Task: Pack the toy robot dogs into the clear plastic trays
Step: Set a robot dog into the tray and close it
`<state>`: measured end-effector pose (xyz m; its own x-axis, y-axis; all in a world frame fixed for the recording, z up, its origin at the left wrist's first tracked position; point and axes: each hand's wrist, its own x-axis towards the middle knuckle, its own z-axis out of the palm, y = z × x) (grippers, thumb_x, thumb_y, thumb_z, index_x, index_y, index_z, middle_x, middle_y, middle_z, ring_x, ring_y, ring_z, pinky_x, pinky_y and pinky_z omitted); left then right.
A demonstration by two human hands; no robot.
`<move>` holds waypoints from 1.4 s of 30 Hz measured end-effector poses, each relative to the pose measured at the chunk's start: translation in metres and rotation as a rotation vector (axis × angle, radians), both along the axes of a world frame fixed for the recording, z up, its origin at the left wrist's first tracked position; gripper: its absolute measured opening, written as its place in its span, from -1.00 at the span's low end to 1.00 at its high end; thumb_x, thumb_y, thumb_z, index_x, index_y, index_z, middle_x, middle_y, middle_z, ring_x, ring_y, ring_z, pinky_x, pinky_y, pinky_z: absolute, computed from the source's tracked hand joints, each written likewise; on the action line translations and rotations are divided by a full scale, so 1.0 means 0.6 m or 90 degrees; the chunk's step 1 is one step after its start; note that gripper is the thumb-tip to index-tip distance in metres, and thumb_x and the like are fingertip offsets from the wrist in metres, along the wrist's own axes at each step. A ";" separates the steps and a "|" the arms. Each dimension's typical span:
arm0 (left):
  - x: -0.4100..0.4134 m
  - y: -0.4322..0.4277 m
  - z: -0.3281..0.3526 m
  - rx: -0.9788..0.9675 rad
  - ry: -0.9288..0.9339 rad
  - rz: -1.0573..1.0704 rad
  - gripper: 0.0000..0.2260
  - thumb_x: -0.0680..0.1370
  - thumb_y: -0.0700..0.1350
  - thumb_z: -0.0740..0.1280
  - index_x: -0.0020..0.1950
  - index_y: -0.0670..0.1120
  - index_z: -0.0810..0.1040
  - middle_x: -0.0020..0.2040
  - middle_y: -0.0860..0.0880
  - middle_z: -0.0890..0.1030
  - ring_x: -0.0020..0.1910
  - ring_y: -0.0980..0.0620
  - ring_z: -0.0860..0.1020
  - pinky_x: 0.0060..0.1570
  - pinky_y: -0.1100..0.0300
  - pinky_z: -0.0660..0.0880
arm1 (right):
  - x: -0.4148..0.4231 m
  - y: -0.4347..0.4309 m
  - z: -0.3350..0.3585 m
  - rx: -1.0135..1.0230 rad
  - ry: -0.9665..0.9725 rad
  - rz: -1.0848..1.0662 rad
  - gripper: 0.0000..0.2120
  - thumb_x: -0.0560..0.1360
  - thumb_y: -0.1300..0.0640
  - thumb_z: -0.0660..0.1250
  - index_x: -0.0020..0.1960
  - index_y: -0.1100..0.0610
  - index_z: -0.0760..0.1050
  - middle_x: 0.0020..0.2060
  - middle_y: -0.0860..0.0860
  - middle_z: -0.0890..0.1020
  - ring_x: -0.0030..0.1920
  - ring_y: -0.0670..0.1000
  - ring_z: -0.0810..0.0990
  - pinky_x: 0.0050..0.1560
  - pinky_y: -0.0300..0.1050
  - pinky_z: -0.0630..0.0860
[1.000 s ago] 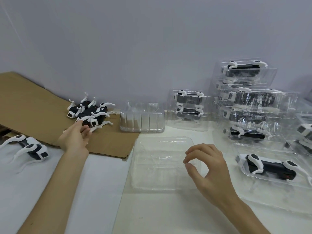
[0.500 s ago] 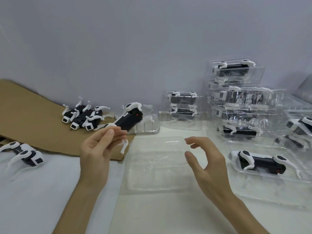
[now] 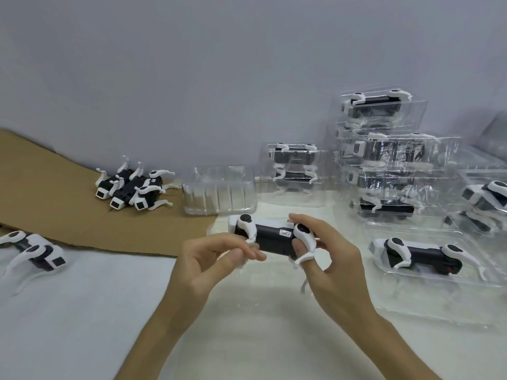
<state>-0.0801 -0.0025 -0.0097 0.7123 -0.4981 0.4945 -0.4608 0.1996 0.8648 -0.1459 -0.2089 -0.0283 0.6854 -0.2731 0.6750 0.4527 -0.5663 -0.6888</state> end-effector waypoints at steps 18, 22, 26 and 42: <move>0.014 -0.012 -0.020 0.195 0.289 0.183 -0.50 0.47 -0.28 0.38 0.31 0.16 0.54 0.22 0.18 0.62 0.27 0.27 0.53 0.16 0.29 0.44 | 0.009 -0.032 0.000 0.041 -0.046 -0.055 -0.63 0.52 0.35 0.38 0.18 -0.05 0.60 0.05 -0.26 0.63 0.01 0.00 0.66 -0.27 -0.03 0.58; 0.010 -0.019 -0.020 0.207 0.306 0.202 -0.59 0.62 -0.26 0.28 0.39 0.12 0.49 0.30 0.11 0.58 0.30 0.19 0.53 0.37 0.13 0.42 | 0.011 -0.032 -0.011 -0.088 -0.047 -0.029 -0.59 0.45 0.46 0.41 0.17 0.08 0.63 0.02 -0.17 0.64 -0.01 -0.11 0.61 -0.13 -0.39 0.46; 0.012 -0.021 -0.021 0.216 0.300 0.215 -0.60 0.64 -0.25 0.25 0.42 0.11 0.46 0.33 0.08 0.56 0.37 0.14 0.48 0.39 0.08 0.41 | 0.016 -0.029 -0.018 -0.117 -0.051 -0.031 -0.65 0.46 0.41 0.44 0.16 0.09 0.64 0.00 -0.12 0.64 -0.07 -0.09 0.60 -0.09 -0.41 0.44; 0.024 -0.015 -0.030 0.185 0.390 0.203 -0.63 0.65 -0.22 0.25 0.33 0.18 0.53 0.30 0.09 0.59 0.27 0.08 0.58 0.24 0.09 0.51 | 0.006 -0.018 -0.005 -0.120 -0.060 -0.040 -0.63 0.35 0.44 0.55 0.07 0.11 0.71 -0.07 -0.11 0.66 -0.07 -0.10 0.64 -0.17 -0.26 0.59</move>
<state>-0.0658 -0.0113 -0.0279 0.9494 -0.2718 -0.1575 0.1235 -0.1381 0.9827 -0.1424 -0.2199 -0.0313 0.6028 -0.1769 0.7781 0.4693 -0.7100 -0.5250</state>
